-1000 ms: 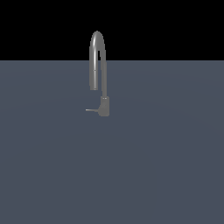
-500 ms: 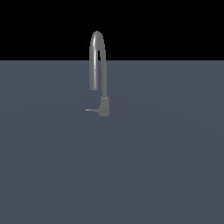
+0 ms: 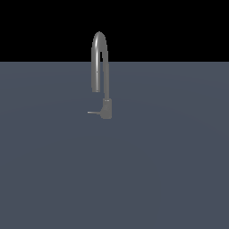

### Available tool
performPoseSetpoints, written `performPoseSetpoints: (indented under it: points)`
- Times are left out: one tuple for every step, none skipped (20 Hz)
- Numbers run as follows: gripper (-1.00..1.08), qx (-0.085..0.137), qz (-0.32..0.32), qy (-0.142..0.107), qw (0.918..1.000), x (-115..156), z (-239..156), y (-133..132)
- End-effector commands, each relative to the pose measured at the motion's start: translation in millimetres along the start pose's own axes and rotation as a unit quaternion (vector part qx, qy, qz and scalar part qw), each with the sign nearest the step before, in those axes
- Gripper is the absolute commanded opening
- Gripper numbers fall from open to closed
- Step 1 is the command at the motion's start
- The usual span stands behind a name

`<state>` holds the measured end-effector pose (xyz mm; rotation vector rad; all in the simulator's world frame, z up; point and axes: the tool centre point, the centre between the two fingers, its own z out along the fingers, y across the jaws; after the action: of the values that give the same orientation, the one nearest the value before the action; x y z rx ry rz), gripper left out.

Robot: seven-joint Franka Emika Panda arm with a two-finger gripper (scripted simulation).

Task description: Turn on the faucet by rotating a designated handle.

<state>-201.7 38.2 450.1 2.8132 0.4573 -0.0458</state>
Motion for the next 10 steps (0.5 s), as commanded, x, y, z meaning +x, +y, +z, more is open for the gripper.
performPoseSetpoints:
  points:
    - [-1.00, -0.038, -0.040, -0.001, 0.9985, 15.1, 8.7, -6.8]
    - [-1.00, -0.053, -0.056, -0.002, 0.9970, 20.8, 12.3, -9.5]
    - [-1.00, -0.068, -0.071, -0.003, 0.9952, 26.2, 15.9, -12.2]
    - [-1.00, -0.082, -0.085, -0.003, 0.9930, 31.5, 19.6, -14.9]
    - [-1.00, -0.096, -0.099, -0.004, 0.9904, 36.6, 23.2, -17.6]
    - [-1.00, -0.110, -0.113, -0.004, 0.9875, 41.4, 26.9, -20.3]
    - [-1.00, -0.123, -0.127, -0.005, 0.9843, 46.1, 30.5, -22.9]
    - [-1.00, -0.136, -0.140, -0.005, 0.9808, 50.7, 34.2, -25.6]
    - [-1.00, -0.148, -0.153, -0.006, 0.9770, 55.0, 37.8, -28.2]
    - [-1.00, -0.161, -0.166, -0.006, 0.9730, 59.2, 41.5, -30.8]
